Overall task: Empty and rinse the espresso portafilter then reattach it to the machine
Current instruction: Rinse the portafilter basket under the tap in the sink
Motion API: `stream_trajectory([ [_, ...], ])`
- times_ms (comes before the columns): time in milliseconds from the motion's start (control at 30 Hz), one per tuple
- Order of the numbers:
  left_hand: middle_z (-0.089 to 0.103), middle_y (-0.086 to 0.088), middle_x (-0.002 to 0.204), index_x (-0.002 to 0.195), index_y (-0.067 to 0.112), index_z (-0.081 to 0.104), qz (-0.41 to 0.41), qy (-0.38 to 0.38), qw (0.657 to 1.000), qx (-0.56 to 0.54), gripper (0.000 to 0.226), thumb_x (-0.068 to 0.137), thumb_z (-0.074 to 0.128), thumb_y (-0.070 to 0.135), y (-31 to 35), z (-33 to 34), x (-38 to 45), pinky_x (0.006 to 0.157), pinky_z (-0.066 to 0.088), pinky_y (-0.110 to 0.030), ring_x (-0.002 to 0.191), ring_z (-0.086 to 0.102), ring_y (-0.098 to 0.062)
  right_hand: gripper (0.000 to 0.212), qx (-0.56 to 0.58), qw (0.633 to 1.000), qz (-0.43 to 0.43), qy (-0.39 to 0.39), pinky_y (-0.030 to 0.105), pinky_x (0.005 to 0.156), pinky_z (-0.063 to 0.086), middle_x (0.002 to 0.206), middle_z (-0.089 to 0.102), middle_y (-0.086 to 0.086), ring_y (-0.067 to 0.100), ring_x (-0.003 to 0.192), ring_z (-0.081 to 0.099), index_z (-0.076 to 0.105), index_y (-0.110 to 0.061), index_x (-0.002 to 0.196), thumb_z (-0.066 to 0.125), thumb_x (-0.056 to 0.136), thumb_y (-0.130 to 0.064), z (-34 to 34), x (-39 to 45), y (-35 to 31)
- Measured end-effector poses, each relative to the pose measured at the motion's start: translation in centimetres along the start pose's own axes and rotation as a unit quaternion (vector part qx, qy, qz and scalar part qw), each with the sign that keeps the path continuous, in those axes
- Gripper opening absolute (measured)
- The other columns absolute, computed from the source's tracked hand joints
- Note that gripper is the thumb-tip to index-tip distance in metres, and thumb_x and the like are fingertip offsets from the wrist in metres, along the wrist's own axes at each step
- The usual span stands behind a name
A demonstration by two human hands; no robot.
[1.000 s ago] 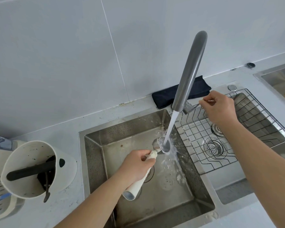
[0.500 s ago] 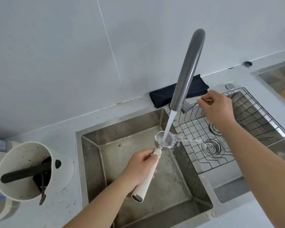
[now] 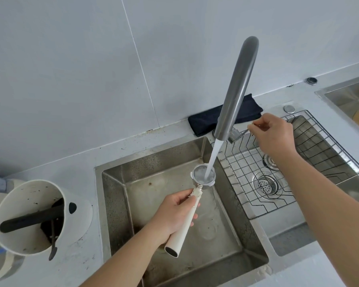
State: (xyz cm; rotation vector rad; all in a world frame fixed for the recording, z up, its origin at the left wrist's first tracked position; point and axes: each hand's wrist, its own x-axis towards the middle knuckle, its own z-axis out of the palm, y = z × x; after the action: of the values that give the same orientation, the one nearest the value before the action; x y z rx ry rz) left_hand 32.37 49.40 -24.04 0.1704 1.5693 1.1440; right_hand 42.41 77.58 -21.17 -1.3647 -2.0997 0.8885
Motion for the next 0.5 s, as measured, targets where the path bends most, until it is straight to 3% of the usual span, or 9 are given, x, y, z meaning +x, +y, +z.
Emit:
stream_trajectory([
  [300,0.067,-0.004,0.09,0.091,0.039,0.077,0.027,-0.002,1.0,0.014,0.024,0.092,0.062,0.021,0.5,-0.4,-0.5,0.061,0.053,-0.03,0.069,0.066,-0.015,0.013,0.002,1.0,-0.005,0.005,0.017,0.064,0.046,0.085,0.07,0.001,0.01,0.07,0.061,0.071,-0.011,0.092,0.071,0.088,-0.023,0.3,0.4,-0.4],
  [500,0.074,0.0,0.096,0.098,0.038,0.071,0.06,0.033,0.997,0.032,0.024,0.09,0.067,0.015,1.1,-1.1,-0.6,0.06,0.055,-0.033,0.072,0.069,-0.017,0.014,0.035,0.999,-0.003,0.017,0.017,0.062,0.046,0.088,0.072,0.002,0.005,0.065,0.059,0.075,-0.011,0.098,0.072,0.089,-0.021,1.0,0.7,-0.6],
])
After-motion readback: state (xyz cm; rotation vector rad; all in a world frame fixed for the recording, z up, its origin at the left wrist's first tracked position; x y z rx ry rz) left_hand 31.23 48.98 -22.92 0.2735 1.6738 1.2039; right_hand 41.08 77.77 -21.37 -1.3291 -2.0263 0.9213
